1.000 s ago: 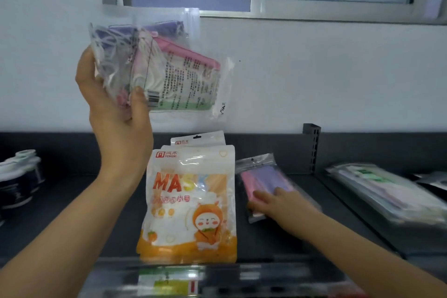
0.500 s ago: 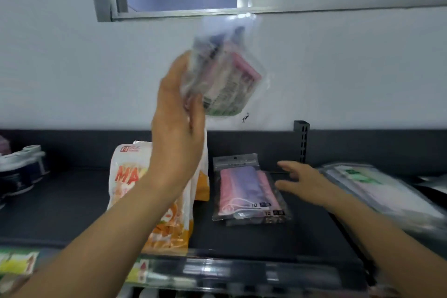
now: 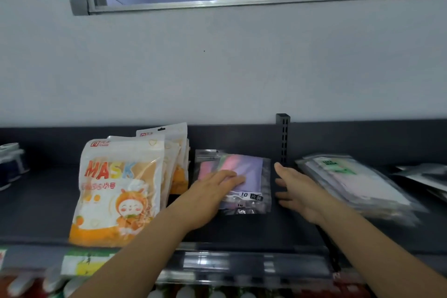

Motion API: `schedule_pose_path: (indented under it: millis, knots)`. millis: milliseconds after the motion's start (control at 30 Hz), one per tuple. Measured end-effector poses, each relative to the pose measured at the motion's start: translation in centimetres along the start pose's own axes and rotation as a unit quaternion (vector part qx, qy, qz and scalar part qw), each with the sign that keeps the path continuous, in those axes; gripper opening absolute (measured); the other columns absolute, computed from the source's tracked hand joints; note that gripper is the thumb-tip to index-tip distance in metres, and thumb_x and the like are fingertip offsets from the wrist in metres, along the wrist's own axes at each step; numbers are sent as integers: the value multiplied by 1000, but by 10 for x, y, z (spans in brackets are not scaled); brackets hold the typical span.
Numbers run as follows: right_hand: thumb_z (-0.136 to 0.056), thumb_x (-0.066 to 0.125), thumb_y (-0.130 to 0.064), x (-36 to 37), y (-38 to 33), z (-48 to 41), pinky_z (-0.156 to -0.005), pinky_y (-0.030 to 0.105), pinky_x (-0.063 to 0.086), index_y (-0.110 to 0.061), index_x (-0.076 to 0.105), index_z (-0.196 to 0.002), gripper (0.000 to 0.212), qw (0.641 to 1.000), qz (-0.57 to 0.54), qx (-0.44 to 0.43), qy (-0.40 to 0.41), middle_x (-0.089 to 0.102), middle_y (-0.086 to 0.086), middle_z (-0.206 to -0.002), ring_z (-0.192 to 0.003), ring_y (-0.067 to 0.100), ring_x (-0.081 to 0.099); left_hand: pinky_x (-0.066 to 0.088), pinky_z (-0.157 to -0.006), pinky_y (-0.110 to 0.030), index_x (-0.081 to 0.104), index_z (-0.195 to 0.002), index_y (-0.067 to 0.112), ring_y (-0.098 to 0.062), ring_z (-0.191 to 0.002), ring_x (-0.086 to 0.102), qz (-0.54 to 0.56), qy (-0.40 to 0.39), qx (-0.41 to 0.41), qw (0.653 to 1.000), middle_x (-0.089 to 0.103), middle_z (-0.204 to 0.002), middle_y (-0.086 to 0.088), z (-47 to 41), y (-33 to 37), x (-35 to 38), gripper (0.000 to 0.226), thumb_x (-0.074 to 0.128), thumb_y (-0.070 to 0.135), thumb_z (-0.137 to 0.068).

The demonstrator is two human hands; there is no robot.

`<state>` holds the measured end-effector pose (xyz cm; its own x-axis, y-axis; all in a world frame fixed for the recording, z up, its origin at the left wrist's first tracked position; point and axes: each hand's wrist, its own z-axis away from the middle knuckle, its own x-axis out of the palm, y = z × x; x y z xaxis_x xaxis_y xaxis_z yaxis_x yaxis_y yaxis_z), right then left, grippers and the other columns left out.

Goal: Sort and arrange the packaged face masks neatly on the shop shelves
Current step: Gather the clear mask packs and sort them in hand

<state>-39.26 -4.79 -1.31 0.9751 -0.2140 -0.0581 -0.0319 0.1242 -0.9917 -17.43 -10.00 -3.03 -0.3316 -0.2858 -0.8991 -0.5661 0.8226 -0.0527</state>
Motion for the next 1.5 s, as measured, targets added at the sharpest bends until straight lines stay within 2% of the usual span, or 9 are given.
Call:
schedule_pose_path:
  millis: [200,333,433,800,900,1100,1200,1367,1500]
  knots:
    - [-95,46,-44,32,-7,-13,-90,35,47,-27,48,-121,30,999,14,-10,-46,57,-5,-116,-98,15,56,33,-109,-42,22,-146,34,-21,-138,23,37,-51,-120,991,18,-152,4,2,7,0,70,58,46,-86]
    - [-98,44,-37,50,-14,-23,-86,25,41,-28,12,-150,62,996,49,-45,-61,30,-2,-151,-125,19,45,13,-116,-42,14,-146,36,-25,-144,-1,81,-58,-215,972,2,-156,3,8,12,4,87,61,62,-77]
    - [-99,42,-30,61,-15,-32,-64,26,49,-29,6,-150,63,997,46,-28,-48,43,6,-141,-89,17,58,16,-114,-40,15,-145,37,-27,-143,4,85,-21,-244,966,2,-155,2,10,9,11,90,64,63,-73]
    - [-92,56,-37,57,-9,-32,-82,38,52,-8,61,-120,42,991,-108,35,-77,67,16,-113,-94,29,65,26,-110,-50,10,-145,37,-28,-141,10,-59,-98,-239,964,6,-155,1,0,8,-8,100,63,71,-67]
    - [-92,54,-39,59,-11,-29,-73,34,55,-17,47,-134,48,990,-100,31,-95,63,12,-120,-96,25,66,19,-109,-61,6,-143,37,-30,-144,0,-168,-101,-173,965,4,-156,0,-9,14,-15,98,54,77,-68]
    - [-86,56,-54,51,-4,-34,-110,38,34,-26,-7,-149,94,997,-28,14,-64,23,5,-155,-137,24,33,8,-113,-60,-20,-142,42,-29,-144,-11,-186,-102,-92,973,-13,-157,5,-11,16,-14,105,41,83,-68]
    - [-80,62,-57,50,-3,-38,-102,40,44,-21,13,-151,93,996,-61,30,-63,37,7,-148,-125,23,49,10,-112,-56,-6,-147,39,-26,-145,-6,-165,-101,-98,976,-4,-158,6,-10,21,-13,100,38,83,-69]
    - [-91,53,-46,57,-2,-26,-38,12,42,-10,53,-127,50,995,-82,1,-65,61,1,-88,-41,3,59,23,-112,-47,15,-147,33,-23,-144,11,-116,-91,-157,976,14,-157,6,-3,9,-5,94,44,78,-69]
    - [-90,54,-48,58,-5,-12,-52,17,49,-13,55,-125,50,994,-92,-7,-63,66,-2,-86,-57,3,64,26,-111,-46,23,-145,31,-21,-142,16,-93,-81,-155,980,20,-155,5,-3,6,-1,100,36,80,-59]
